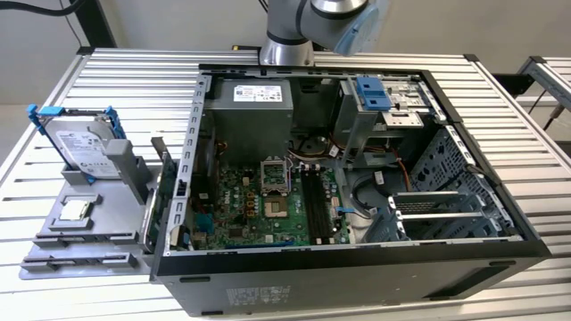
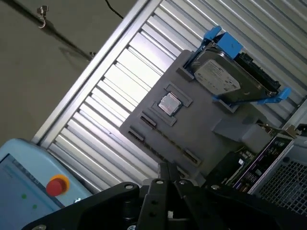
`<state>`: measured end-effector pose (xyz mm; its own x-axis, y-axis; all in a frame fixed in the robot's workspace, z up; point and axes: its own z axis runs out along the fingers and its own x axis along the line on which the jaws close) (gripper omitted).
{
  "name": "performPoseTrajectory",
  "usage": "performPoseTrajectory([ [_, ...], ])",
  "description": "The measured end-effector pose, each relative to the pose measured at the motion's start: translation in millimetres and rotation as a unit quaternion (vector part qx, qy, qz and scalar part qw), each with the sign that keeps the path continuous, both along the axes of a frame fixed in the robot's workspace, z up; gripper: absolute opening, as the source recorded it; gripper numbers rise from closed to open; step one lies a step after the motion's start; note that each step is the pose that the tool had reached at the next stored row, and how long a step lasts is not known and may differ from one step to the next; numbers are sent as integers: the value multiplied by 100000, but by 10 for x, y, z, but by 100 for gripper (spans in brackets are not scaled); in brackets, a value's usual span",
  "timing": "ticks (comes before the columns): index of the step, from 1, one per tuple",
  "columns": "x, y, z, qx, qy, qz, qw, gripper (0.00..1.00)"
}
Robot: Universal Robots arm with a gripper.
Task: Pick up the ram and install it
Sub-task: 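Pick up the ram and move it above insertion slot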
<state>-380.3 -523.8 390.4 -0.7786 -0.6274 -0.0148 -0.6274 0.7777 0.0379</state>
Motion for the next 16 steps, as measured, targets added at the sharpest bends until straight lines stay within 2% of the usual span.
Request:
performPoseTrajectory([
  [5, 0, 0, 0, -123, -4, 3493, 99939, 0],
  [9, 0, 0, 2, -206, 0, 6596, 99782, 0],
  [12, -1, 1, 2, -237, -10, 9084, 99586, 0],
  [16, -1, 1, 2, -258, -14, 12737, 99185, 0],
])
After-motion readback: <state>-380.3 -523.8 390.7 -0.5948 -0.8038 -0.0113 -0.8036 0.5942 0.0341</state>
